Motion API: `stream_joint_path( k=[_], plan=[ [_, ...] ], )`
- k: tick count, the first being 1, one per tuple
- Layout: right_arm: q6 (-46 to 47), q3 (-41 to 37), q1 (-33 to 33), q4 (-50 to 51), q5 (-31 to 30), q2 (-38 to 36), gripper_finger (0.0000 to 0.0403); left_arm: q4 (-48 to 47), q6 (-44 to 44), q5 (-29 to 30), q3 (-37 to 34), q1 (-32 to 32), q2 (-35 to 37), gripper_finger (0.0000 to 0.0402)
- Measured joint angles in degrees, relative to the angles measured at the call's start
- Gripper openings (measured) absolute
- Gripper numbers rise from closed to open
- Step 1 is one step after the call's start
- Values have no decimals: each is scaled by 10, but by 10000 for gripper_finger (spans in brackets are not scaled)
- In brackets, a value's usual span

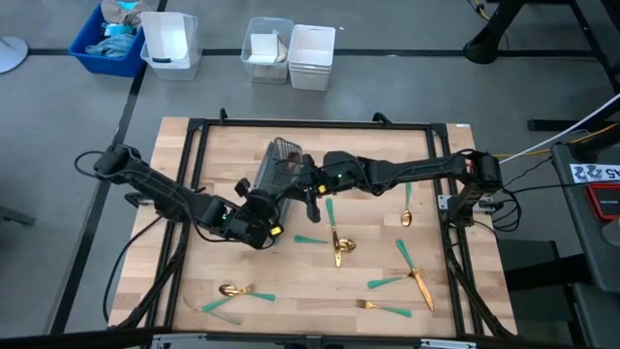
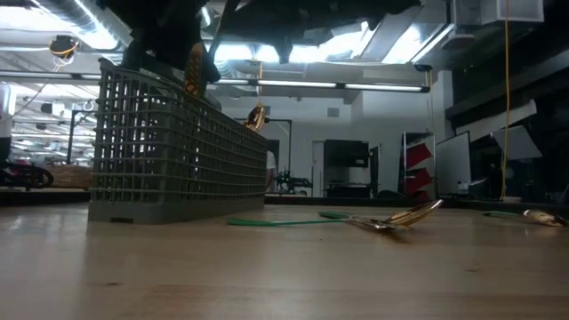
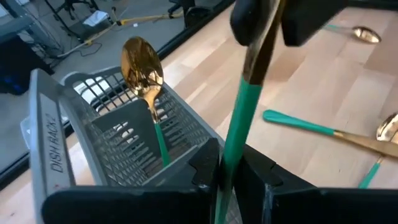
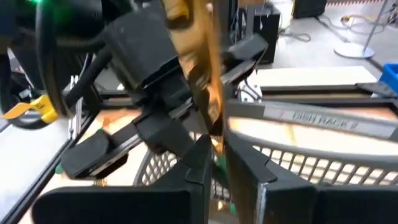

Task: Sort silverware
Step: Put the green table knife into the gray silverware rack

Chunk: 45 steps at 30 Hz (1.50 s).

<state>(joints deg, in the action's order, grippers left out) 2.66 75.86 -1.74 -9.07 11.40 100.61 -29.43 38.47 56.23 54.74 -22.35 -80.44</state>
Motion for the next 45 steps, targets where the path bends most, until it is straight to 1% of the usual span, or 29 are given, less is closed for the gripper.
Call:
stream_joint_path(
  k=[5, 8, 12, 16, 24, 30, 33, 39, 45],
  plan=[
    [0, 0, 0, -4, 2, 3, 49, 2, -14, -31, 0, 17, -13, 22],
    [0, 0, -1, -4, 1, 3, 49, 0, -14, -36, 0, 22, -19, 20],
    [-1, 0, -1, 1, 1, 3, 49, -1, -15, -38, 0, 23, -18, 30],
    [-1, 0, -1, 11, 0, 3, 49, 0, -38, -37, 0, 23, -16, 41],
    [-2, 0, -1, 30, -2, 3, 49, 1, -44, -60, 0, 23, -16, 44],
    [-18, 0, -1, 32, -2, 3, 49, 1, -44, -63, 0, 17, -15, 45],
    [-21, 0, -1, 35, -2, 1, 49, -1, -44, -68, 1, 8, -1, 45],
    [-36, 1, -2, 44, -3, -7, 49, 0, -44, -72, 9, -22, 51, 45],
    [-49, 1, -2, 81, -4, -7, 49, 0, -44, -72, 9, -49, 93, 45]
  ],
)
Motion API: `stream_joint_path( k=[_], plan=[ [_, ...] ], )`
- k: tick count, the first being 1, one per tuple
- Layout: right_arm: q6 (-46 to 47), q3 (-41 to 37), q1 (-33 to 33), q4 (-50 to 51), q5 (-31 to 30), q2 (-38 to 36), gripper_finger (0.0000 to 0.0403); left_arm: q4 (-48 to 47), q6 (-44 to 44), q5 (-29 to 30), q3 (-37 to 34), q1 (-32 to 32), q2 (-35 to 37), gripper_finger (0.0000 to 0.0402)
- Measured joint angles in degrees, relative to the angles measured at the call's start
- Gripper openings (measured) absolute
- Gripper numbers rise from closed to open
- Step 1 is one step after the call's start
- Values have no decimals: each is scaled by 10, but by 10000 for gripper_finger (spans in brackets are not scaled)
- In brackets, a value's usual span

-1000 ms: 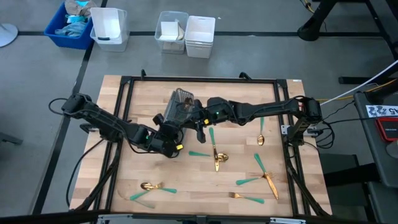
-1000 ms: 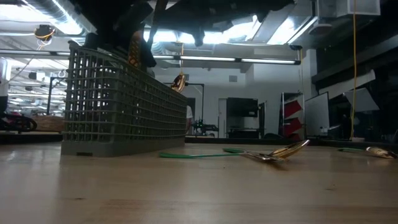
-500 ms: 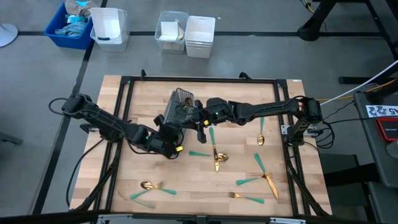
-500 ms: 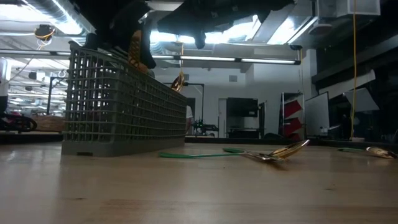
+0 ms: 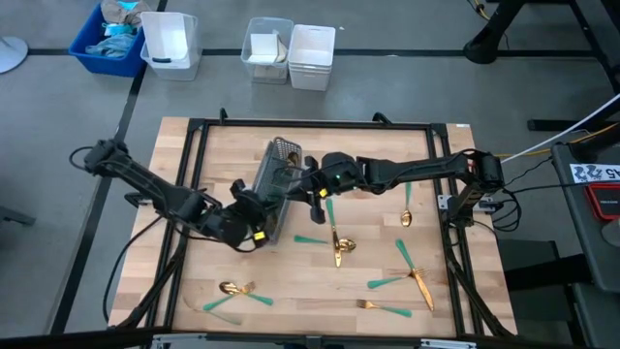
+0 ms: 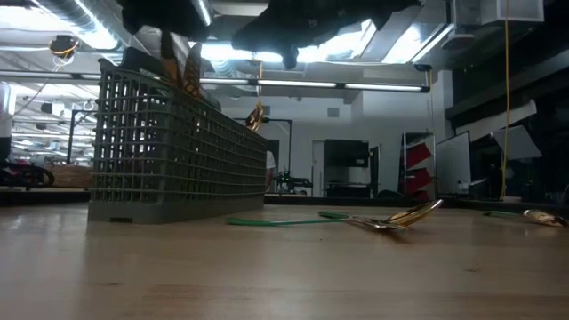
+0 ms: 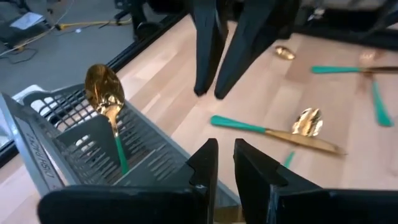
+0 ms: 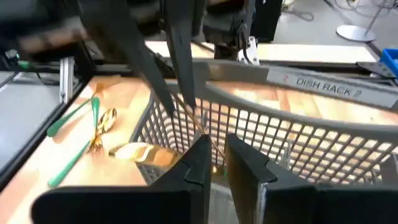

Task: Sort silverware
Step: Put the green table knife into the gray silverware rack, then put the green spoon into the gray silverware rack

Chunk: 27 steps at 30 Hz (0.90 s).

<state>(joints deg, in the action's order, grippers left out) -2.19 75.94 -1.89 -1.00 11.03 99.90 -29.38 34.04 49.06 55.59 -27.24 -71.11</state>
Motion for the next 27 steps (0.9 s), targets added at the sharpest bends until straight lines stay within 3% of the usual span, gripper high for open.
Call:
stream_joint_path(
  k=[4, 16, 22, 27],
  plan=[
    [-13, -1, 0, 50, 1, -11, 49, 0, 0, -26, 0, -25, 27, 45],
    [4, 0, 1, 189, 6, -65, 49, 3, 19, -238, 0, -130, 44, 45],
    [65, 0, 21, 241, 0, -67, 49, -11, 138, -255, 0, -177, 25, 45],
    [69, 0, 56, 247, 0, -67, 49, -100, 327, -313, 0, -200, 21, 45]
  ],
)
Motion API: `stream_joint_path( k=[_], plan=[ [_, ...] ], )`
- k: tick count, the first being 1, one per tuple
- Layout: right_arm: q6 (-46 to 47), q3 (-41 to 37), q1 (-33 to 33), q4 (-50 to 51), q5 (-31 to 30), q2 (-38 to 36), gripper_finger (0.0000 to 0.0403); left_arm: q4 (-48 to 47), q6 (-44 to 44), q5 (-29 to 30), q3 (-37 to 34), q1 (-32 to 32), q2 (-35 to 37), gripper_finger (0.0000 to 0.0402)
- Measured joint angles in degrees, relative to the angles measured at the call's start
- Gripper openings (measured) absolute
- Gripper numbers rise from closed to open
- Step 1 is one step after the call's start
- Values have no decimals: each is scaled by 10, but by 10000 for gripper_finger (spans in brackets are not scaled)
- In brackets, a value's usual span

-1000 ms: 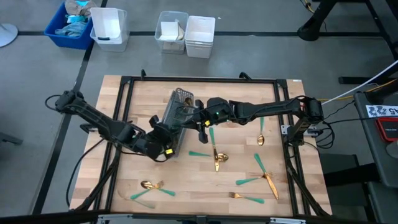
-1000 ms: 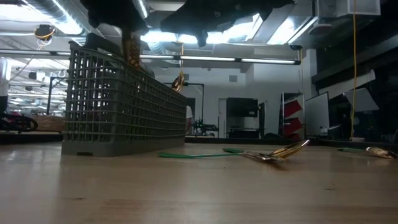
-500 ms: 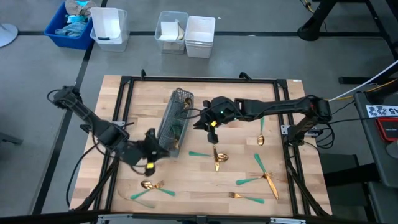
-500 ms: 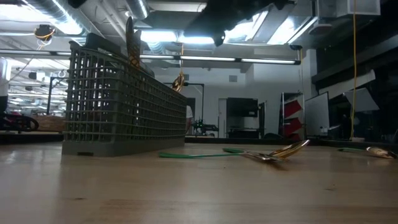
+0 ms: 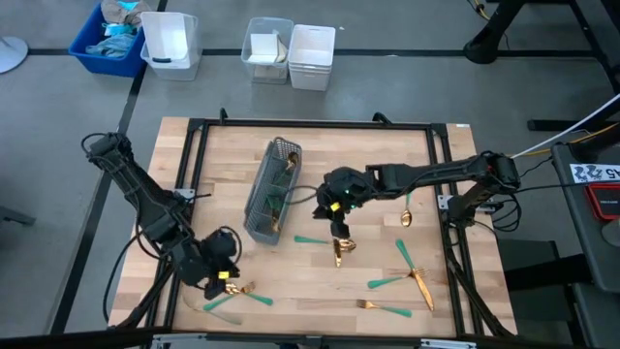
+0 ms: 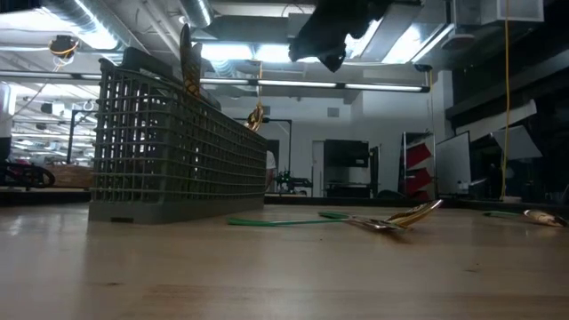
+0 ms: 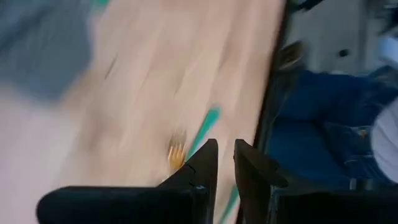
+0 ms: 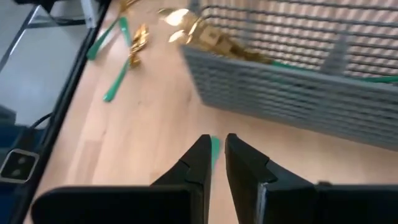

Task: Sort silverware
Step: Put the green spoon into the gray silverware rack

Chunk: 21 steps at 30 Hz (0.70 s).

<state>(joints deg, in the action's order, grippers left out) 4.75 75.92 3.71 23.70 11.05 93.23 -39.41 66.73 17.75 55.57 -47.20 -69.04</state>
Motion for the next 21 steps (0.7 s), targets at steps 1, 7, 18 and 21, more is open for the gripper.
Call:
stream_joint_path(
  k=[1, 7, 18, 21],
  plan=[
    [0, 0, 8, 0, 0, 0, 49, -23, 36, -14, 0, -3, 0, 45],
    [27, 0, 59, -2, -15, 0, 49, -128, 172, -86, 0, -8, 0, 45],
    [72, 0, 148, -2, -96, 4, 49, -150, 177, -86, 0, -13, -5, 50],
    [88, 0, 170, -3, -96, 4, 49, -145, 175, -96, -8, -13, -17, 72]
  ],
)
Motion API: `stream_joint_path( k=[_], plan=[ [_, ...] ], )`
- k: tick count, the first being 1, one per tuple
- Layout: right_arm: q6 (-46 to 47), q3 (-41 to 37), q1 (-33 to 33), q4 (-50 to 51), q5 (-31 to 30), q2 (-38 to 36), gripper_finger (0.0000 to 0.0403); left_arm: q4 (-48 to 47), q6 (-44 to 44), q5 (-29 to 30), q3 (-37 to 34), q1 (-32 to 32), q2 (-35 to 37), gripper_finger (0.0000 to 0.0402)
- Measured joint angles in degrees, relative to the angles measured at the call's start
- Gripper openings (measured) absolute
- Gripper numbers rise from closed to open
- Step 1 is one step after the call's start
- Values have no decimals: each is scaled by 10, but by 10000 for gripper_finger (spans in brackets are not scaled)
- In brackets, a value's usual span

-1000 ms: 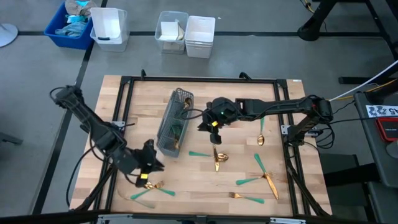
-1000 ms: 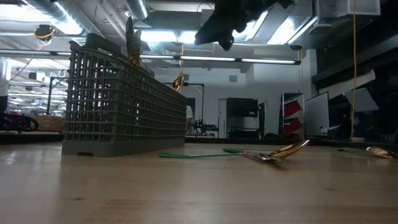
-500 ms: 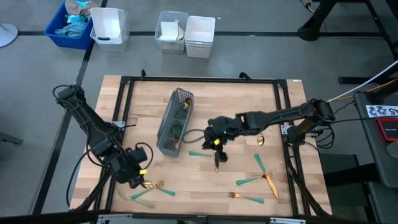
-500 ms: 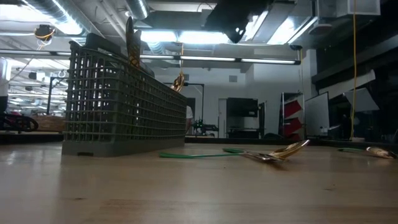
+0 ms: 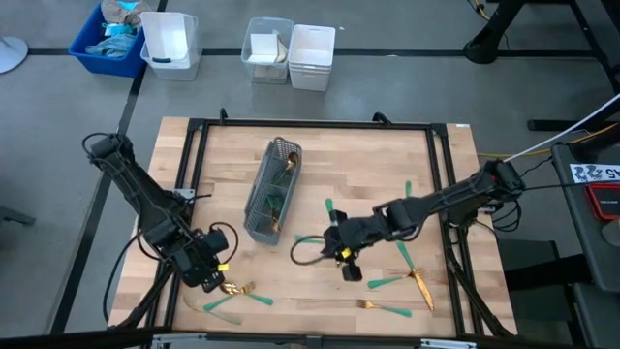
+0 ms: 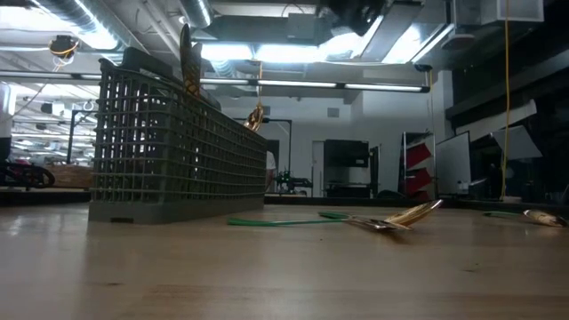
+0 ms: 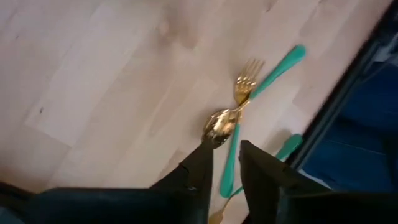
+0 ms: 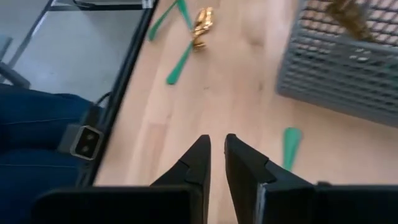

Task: Sort silverware
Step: Put the green spoon into the gray silverware rack

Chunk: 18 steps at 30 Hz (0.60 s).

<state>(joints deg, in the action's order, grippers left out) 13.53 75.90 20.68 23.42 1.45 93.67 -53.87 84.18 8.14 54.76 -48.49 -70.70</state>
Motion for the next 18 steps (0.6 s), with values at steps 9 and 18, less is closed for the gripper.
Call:
stream_joint_path(
  k=[9, 18],
  plan=[
    [19, 0, 68, 6, -74, 2, 49, 99, 103, -112, -57, -1, -42, 148],
    [40, 0, 107, 7, -126, 2, 49, 178, 153, -107, -108, -3, -42, 155]
  ],
)
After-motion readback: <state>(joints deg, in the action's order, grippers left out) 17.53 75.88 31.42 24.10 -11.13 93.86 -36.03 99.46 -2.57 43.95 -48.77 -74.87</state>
